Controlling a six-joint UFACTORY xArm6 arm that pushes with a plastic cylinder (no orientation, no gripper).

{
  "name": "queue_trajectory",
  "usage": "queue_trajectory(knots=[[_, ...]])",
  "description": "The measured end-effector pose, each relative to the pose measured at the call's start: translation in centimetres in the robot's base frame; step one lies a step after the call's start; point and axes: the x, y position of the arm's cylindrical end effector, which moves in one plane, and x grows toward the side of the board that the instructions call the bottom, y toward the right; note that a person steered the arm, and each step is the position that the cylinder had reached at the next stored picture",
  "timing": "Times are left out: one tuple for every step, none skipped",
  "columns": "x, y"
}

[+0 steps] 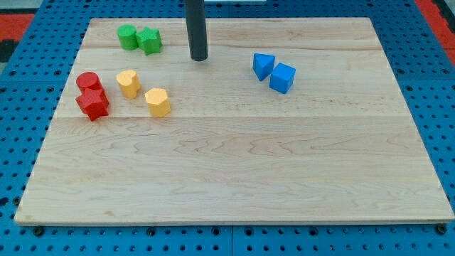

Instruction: Push the blue cube and blue triangle closer to the green star

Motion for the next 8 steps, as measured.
queue_trajectory(knots=[[3.3,1.6],[8.5,7.1],[13.1,15.3],[14.1,20.8],[9.6,21.8],[6.5,17.8],[5.6,9.1],[2.8,7.8]])
